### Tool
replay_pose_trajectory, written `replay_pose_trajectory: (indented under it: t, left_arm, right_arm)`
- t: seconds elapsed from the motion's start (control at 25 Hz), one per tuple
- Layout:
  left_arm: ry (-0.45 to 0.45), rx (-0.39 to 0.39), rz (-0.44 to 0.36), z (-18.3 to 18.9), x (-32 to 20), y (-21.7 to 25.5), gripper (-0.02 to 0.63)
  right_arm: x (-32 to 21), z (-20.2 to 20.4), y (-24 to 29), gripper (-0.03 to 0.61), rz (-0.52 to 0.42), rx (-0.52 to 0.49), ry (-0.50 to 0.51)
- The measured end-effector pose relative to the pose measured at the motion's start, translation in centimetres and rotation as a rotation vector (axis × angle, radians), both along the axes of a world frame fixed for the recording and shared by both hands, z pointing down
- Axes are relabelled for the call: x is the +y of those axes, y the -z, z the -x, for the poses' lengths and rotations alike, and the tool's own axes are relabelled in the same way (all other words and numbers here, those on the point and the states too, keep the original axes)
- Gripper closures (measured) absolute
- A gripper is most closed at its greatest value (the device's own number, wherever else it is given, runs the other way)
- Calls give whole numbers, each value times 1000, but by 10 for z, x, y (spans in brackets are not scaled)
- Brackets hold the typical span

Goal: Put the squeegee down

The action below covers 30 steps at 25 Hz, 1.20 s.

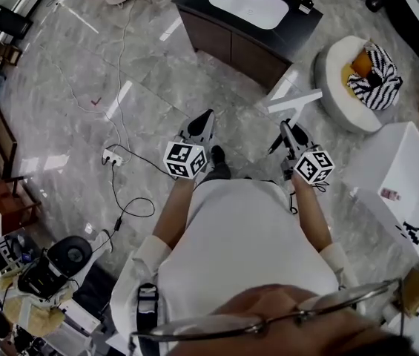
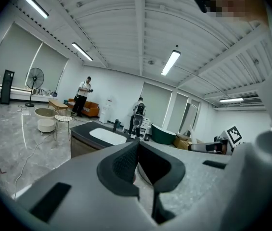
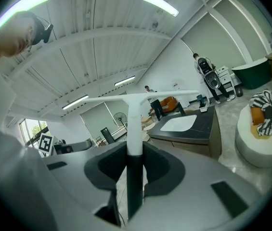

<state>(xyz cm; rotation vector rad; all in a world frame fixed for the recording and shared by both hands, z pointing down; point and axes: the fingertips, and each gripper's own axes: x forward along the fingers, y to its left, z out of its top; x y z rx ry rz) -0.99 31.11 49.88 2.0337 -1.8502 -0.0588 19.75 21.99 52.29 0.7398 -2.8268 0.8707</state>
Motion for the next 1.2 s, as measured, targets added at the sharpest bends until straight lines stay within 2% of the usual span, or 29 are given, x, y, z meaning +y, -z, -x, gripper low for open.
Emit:
replay_pose_trajectory:
  t: [0.52, 1.0, 1.2]
  left_arm:
    - [-86, -1, -2, 84, -50, -7, 609]
    - [-146, 45, 41, 82, -72, -29, 609]
    - [-120, 38, 60, 92, -90, -34, 609]
  right_arm:
    - [-33, 79, -1, 479, 1, -12, -79]
    - [-46, 90, -12, 479, 36, 13, -105]
    - [-70, 102, -27, 479, 65, 13, -77]
